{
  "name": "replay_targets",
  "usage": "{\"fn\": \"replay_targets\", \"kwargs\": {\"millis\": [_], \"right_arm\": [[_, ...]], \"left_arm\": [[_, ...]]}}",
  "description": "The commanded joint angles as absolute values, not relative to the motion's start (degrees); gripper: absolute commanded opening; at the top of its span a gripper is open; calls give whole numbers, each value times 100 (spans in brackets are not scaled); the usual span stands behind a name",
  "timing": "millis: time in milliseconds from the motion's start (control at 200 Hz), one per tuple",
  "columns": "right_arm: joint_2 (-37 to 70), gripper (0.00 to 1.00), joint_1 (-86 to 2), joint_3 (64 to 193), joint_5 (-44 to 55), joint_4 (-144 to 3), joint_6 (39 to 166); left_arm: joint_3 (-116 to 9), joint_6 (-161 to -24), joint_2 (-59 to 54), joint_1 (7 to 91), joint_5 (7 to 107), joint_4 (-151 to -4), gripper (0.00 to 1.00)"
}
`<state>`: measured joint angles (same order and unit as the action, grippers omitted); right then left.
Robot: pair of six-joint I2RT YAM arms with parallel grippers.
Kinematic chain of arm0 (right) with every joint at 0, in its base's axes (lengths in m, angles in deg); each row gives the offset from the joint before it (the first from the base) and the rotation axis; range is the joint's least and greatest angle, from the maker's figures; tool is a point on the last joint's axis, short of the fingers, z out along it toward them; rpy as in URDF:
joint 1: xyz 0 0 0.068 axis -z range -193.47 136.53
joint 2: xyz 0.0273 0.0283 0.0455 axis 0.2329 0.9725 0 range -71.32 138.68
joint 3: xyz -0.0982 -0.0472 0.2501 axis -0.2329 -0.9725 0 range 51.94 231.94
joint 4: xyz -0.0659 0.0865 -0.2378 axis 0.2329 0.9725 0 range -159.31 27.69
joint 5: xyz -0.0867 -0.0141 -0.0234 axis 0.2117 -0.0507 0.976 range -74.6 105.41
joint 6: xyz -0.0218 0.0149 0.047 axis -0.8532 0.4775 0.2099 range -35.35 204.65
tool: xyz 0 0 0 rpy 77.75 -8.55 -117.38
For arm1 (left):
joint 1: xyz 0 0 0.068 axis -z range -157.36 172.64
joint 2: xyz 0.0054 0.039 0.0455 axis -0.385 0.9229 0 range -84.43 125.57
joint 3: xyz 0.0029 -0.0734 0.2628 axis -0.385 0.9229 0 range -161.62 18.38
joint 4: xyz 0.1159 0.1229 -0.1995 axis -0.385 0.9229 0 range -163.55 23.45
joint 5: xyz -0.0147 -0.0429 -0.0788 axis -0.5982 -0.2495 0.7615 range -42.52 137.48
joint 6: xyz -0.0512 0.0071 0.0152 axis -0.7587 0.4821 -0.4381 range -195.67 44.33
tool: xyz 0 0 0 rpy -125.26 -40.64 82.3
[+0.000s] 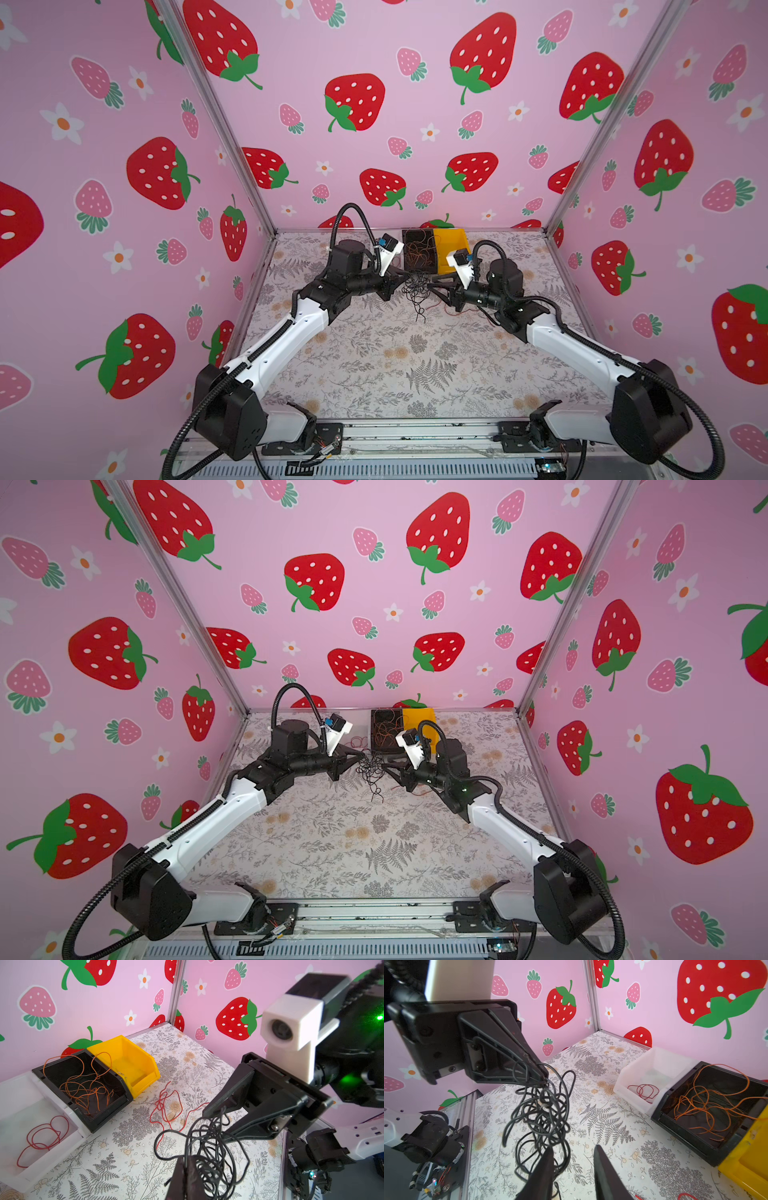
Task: Untangle the cables
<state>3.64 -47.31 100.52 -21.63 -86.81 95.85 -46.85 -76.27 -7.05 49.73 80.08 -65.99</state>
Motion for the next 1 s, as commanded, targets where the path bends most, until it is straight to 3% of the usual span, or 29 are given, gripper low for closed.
{"fn": "replay_targets", "kwargs": {"millis": [0, 105, 205, 265, 565, 860, 990], "right_arm": [[444, 33, -4708, 10187, -2572, -8908, 9711], [470, 25, -4711, 10187, -2484, -8896, 9713], [456, 5, -4713, 10187, -2333, -8894, 9697], [368, 0, -4713, 10146, -2112, -8906, 9670], [-398, 0, -4489, 9643, -963, -9060, 9713], [-446, 0, -4457, 9677, -653, -8983, 9652], [-540, 0, -4458, 9681, -719, -9096, 9587]], "left_arm": [[-4797, -7481, -735, 5010, 8109, -6643, 0], [-4817, -7479, -688, 5028, 8179, -6636, 0], [-4834, -7445, -673, 5044, 8178, -6561, 0], [-4840, -7410, -686, 5042, 8106, -6468, 0], [-4434, -7851, -924, 4611, 7948, -6526, 2], [-4275, -7848, -1175, 4298, 7490, -6320, 5], [-4241, -8041, -1146, 4049, 7562, -6271, 35]]}}
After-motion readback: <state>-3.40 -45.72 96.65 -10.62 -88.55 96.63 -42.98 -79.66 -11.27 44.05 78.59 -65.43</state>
